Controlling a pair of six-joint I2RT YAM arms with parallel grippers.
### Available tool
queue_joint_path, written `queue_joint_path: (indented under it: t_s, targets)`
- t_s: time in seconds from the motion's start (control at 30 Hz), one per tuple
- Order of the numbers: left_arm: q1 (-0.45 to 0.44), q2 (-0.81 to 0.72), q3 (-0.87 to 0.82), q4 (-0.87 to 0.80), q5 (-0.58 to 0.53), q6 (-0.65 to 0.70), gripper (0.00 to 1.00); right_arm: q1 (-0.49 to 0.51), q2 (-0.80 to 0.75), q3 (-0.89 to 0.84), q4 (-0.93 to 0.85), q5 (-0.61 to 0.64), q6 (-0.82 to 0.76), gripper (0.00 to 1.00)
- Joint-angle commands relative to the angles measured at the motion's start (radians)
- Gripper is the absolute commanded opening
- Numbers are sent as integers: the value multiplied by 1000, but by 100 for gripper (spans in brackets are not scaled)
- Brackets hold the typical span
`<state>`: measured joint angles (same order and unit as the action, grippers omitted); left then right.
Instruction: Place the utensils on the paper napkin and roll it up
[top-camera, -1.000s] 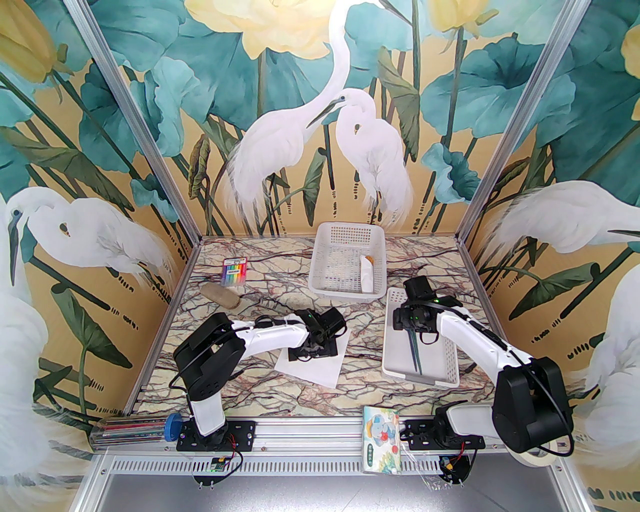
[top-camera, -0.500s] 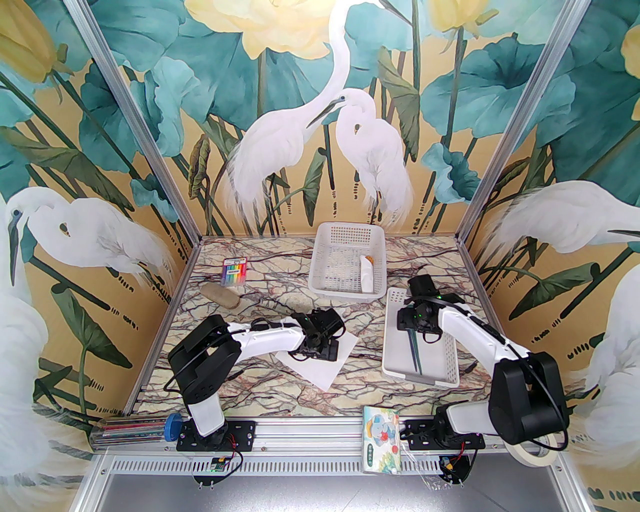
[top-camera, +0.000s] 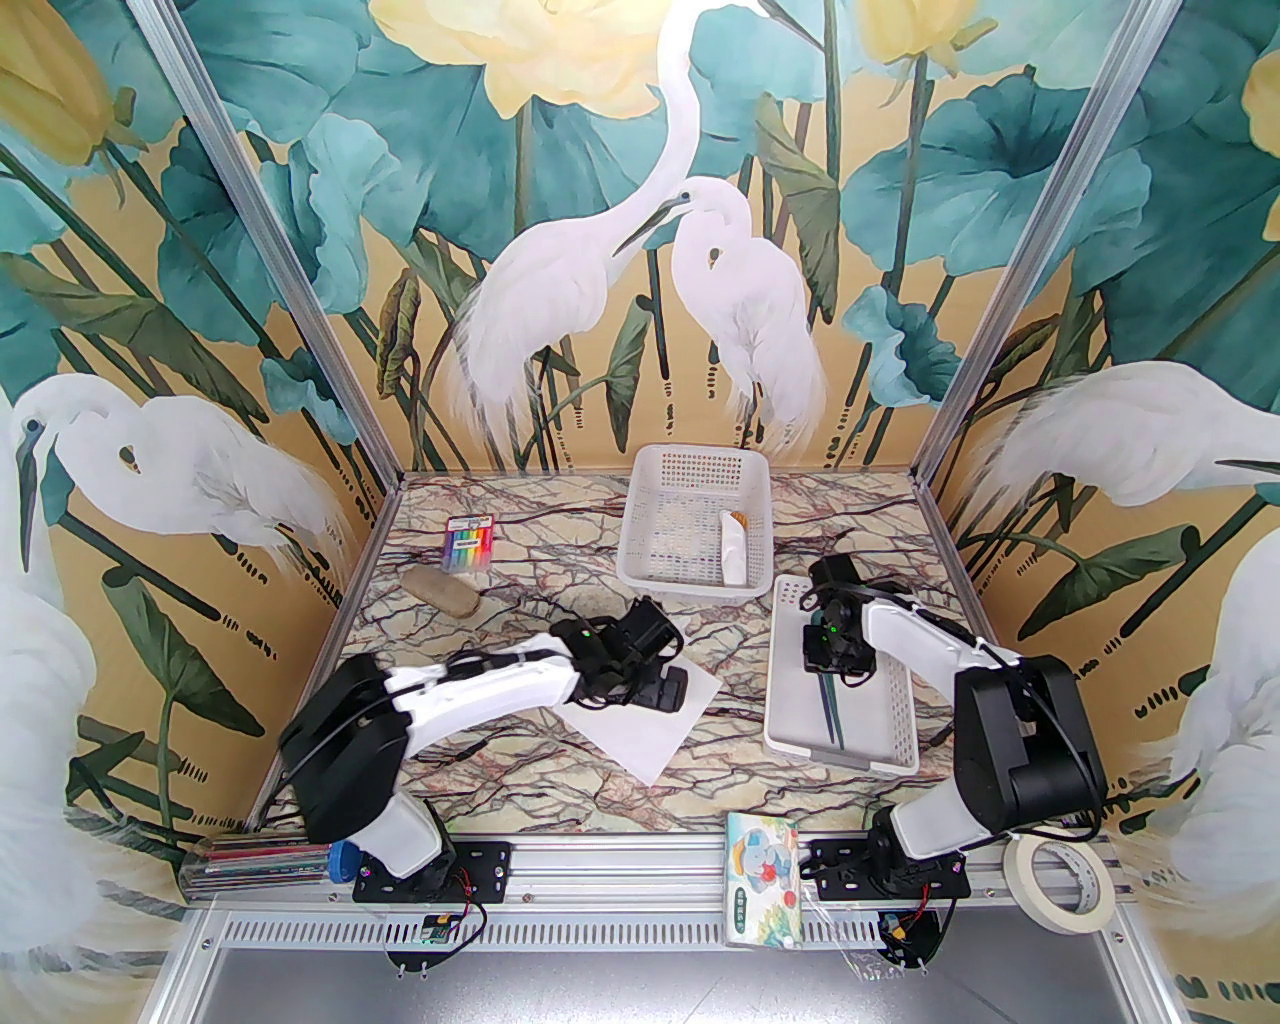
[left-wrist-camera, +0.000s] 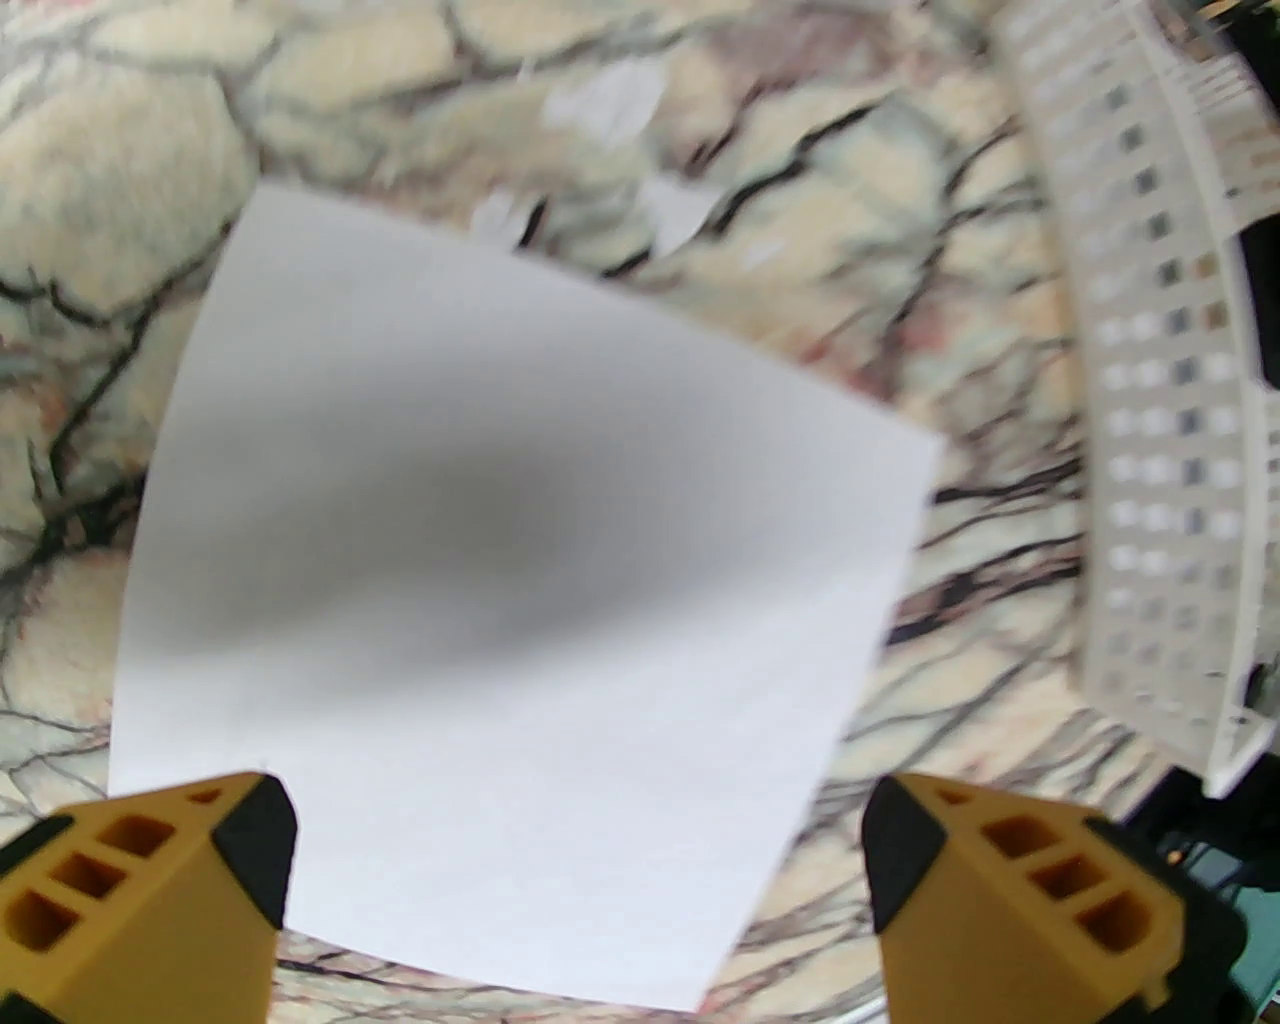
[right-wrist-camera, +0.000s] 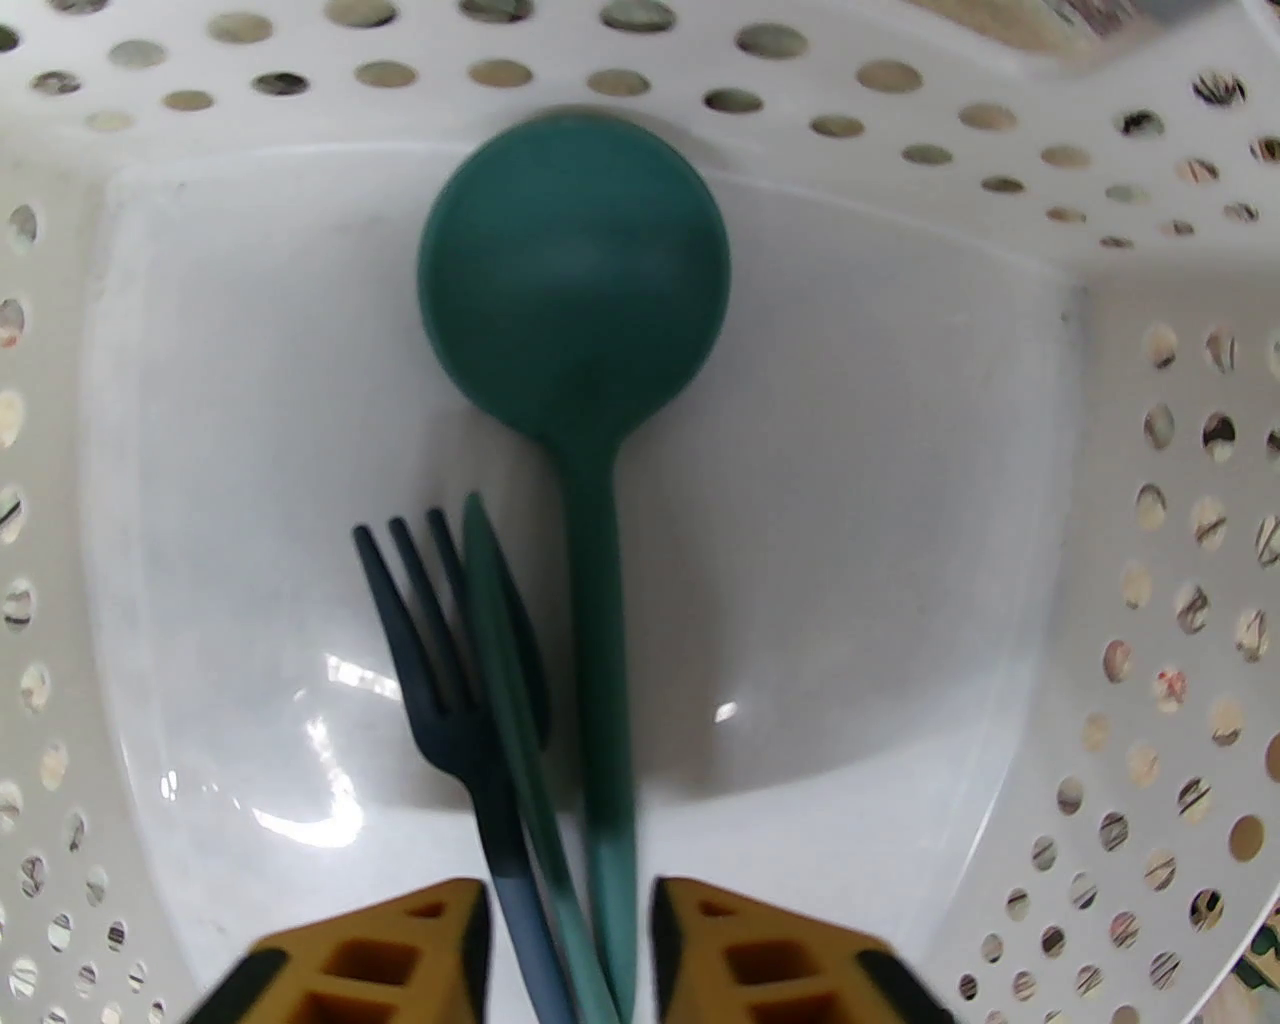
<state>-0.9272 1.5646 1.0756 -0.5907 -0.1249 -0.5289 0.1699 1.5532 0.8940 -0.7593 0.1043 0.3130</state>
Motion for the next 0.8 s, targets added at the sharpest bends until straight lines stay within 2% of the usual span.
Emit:
queue_joint_path:
  t_s: [0.0, 0.3, 0.77]
  targets:
    - [-2, -29, -18, 25, 0, 17, 99, -4, 16, 16, 5, 1, 4, 27]
    - [-3, -11, -16, 1, -10, 7, 99, -5, 49, 11, 17, -5, 6, 19]
    - [-2, -27, -2, -34, -43, 18, 100, -5, 110, 23, 21, -35, -2, 19]
